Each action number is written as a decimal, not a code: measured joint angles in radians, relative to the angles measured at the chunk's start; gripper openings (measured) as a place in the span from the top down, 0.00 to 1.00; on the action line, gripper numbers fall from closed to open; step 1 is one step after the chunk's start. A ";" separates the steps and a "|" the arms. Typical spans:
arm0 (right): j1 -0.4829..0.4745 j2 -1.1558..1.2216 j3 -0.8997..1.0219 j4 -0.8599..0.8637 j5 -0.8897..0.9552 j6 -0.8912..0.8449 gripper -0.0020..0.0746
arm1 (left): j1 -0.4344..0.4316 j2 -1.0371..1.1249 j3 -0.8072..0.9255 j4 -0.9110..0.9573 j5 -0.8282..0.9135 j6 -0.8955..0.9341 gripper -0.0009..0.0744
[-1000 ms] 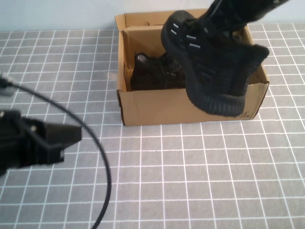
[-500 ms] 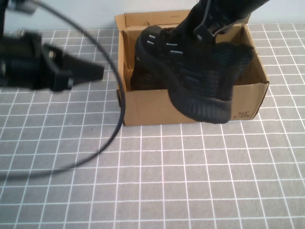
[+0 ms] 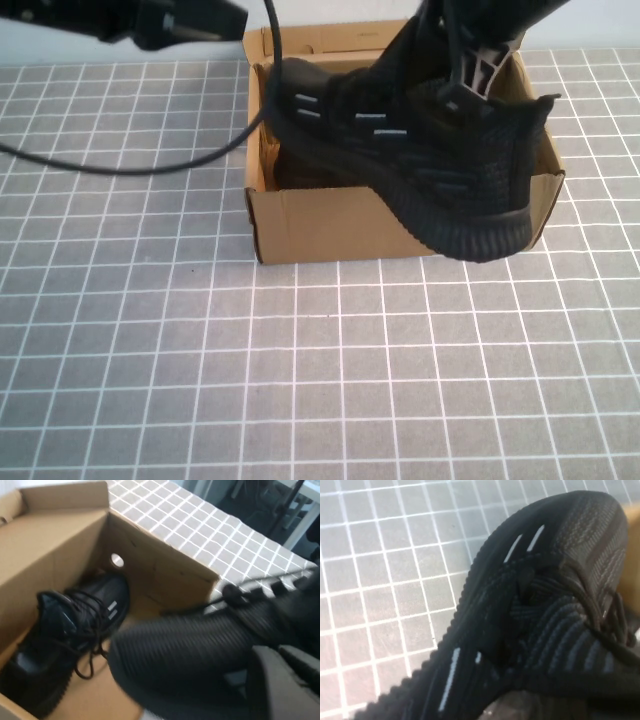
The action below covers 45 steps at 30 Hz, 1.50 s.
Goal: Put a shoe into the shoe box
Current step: Hand over the shoe
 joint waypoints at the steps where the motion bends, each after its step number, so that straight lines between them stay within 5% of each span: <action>1: 0.000 0.000 0.000 0.015 0.000 -0.046 0.98 | 0.000 0.017 -0.020 -0.002 0.000 0.000 0.99; 9: 0.000 0.000 0.000 0.064 0.000 -0.366 0.98 | -0.033 0.077 -0.058 0.041 0.002 0.015 0.99; 24: -0.012 -0.002 0.025 0.009 0.000 -0.506 0.98 | -0.212 0.084 -0.069 0.164 0.009 0.121 0.99; 31: -0.012 -0.010 0.025 0.051 0.000 -0.523 0.98 | -0.221 0.084 -0.069 0.182 0.012 0.211 0.97; 34: -0.012 -0.010 0.025 0.053 0.000 -0.525 0.98 | -0.221 0.084 -0.069 0.192 0.012 0.238 0.84; 40: -0.012 -0.010 0.025 0.053 0.000 -0.527 0.98 | -0.221 0.084 -0.069 0.183 0.012 0.282 0.33; 45: -0.012 -0.010 0.025 0.054 0.000 -0.527 0.98 | -0.224 0.084 -0.069 0.164 0.012 0.373 0.22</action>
